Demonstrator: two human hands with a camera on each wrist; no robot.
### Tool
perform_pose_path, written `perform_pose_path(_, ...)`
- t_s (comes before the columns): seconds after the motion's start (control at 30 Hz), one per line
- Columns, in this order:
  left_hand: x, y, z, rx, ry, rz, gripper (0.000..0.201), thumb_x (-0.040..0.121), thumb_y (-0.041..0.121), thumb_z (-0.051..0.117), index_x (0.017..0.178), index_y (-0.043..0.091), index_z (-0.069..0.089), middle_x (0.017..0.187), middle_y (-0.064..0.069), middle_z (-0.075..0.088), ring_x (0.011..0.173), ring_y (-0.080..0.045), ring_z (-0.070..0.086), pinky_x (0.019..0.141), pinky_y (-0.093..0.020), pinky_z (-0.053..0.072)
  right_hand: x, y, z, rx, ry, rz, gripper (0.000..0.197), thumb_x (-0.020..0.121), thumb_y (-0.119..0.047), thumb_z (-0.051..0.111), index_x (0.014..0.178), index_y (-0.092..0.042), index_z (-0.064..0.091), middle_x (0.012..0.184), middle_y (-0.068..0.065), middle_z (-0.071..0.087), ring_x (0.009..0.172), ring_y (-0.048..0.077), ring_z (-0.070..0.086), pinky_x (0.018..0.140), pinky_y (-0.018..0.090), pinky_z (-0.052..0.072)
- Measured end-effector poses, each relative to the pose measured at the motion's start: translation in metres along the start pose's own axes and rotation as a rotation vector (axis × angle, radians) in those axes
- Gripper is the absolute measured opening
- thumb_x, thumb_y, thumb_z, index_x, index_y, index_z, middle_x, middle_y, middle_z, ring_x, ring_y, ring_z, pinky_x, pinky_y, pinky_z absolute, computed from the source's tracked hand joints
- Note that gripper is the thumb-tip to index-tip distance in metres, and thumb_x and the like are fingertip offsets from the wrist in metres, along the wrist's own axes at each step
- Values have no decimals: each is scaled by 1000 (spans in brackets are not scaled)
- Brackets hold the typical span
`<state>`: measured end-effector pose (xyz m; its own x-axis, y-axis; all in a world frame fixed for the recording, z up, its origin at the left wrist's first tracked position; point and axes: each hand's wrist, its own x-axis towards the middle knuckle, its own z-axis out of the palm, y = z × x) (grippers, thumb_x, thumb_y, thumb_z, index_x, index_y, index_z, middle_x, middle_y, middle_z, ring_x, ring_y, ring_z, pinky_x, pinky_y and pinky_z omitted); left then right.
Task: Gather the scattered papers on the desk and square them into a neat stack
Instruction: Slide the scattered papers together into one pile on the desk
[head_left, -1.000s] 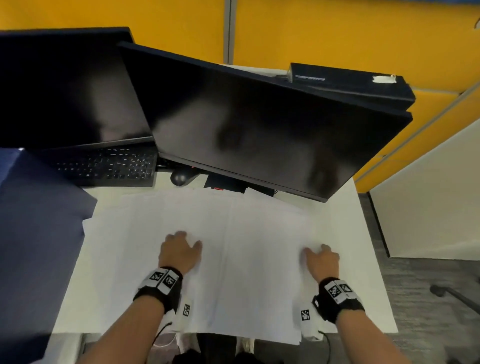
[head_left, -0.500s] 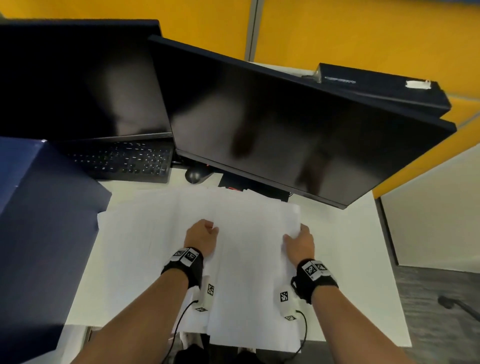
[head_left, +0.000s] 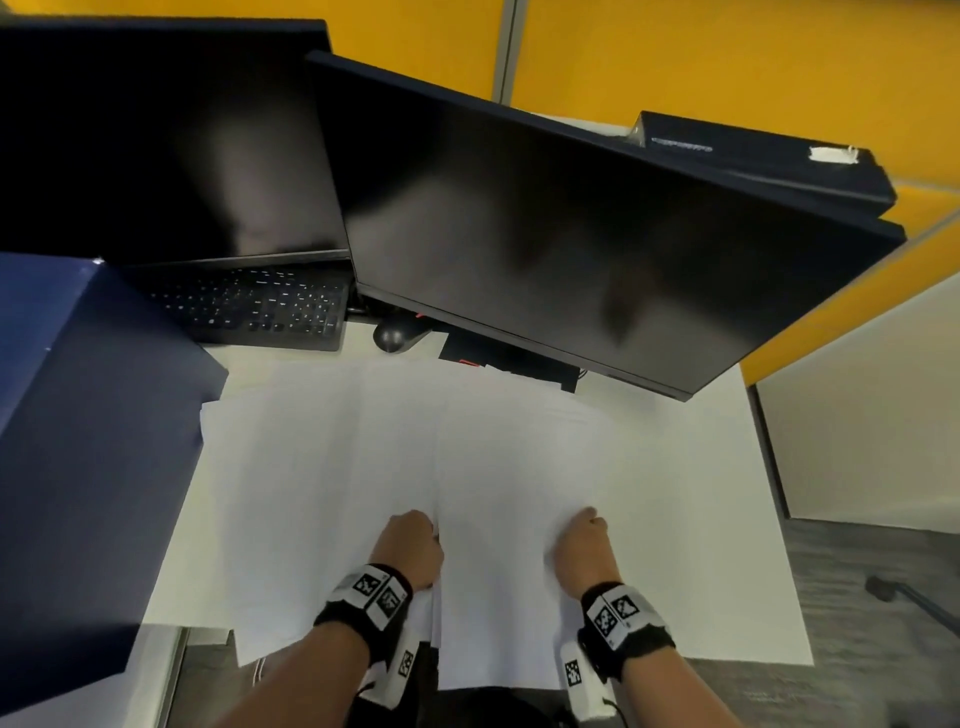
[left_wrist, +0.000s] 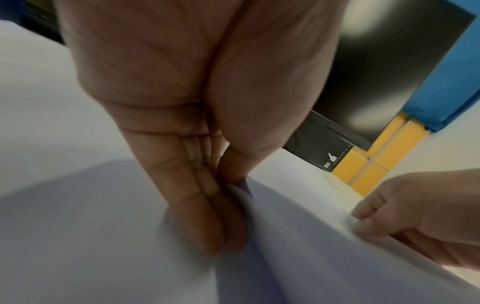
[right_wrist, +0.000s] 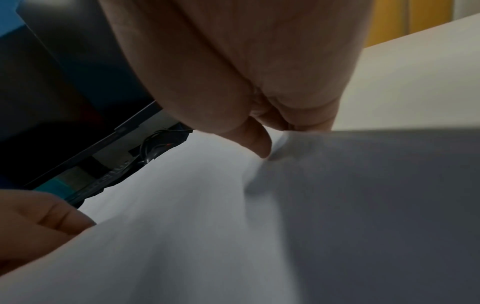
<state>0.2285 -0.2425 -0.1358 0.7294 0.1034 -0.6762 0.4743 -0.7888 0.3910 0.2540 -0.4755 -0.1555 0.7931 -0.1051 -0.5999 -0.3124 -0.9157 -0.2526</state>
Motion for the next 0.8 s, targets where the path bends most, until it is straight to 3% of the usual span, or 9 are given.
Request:
perform_pose_path(0.07,-6,-1,-1,-25,36,-22,29,95,16,47,67,13,55,66,4,57,69,-18,63,65,-23,44,1,1,-5,158,20,88,46,101,-8,36,143,10,38,146,38,35,134,49,38,106,46,37)
perform_pose_path(0.13,-5,-14,-20,-120,113,-67,21,96,29,50,102,15,65,95,0,69,99,-24,67,80,-25,47,4,7,-20,303,122,152,46,97,-18,49,137,4,44,135,28,47,120,41,52,95,38,44)
perform_pose_path(0.2,8,-37,-46,-183,267,-119,49,92,39,58,133,12,54,128,-11,61,123,-30,56,102,-35,45,15,14,-42,394,152,210,55,95,-29,57,139,2,45,135,26,48,119,39,54,98,36,43)
perform_pose_path(0.27,21,-55,-71,-180,410,-197,74,88,46,65,145,7,42,142,-20,46,133,-37,44,109,-45,41,33,17,-61,460,200,243,64,92,-35,61,141,2,45,138,25,49,122,39,54,102,37,41)
perform_pose_path(0.33,38,-62,-89,-215,445,-308,86,84,52,67,148,4,35,145,-22,38,135,-38,39,109,-48,40,43,12,-76,504,240,246,64,91,-37,64,136,5,50,134,25,55,120,38,56,100,37,41)
perform_pose_path(0.43,60,-65,-98,-312,421,-393,84,81,54,69,142,4,41,141,-19,43,130,-37,47,107,-47,44,55,-3,-82,563,250,248,66,87,-39,69,132,7,52,130,24,58,119,38,57,96,35,43)
perform_pose_path(0.57,71,-55,-89,-322,368,-304,51,88,46,65,126,12,58,129,-12,63,121,-32,58,102,-39,47,68,-28,-65,581,218,201,73,81,-35,74,140,-2,46,134,20,56,118,37,59,98,38,49)
perform_pose_path(0.67,72,-34,-77,-389,360,-227,32,91,37,64,117,18,64,117,-6,69,113,-28,64,94,-34,52,71,-46,-49,611,225,136,64,83,-21,73,138,-4,46,130,18,60,114,37,62,95,39,52)
perform_pose_path(0.8,66,-17,-71,-445,417,-138,42,88,40,67,123,17,61,127,-9,56,115,-29,60,97,-37,51,70,-56,-42,642,227,84,59,86,-18,69,139,-8,43,131,15,60,115,35,60,99,40,49)
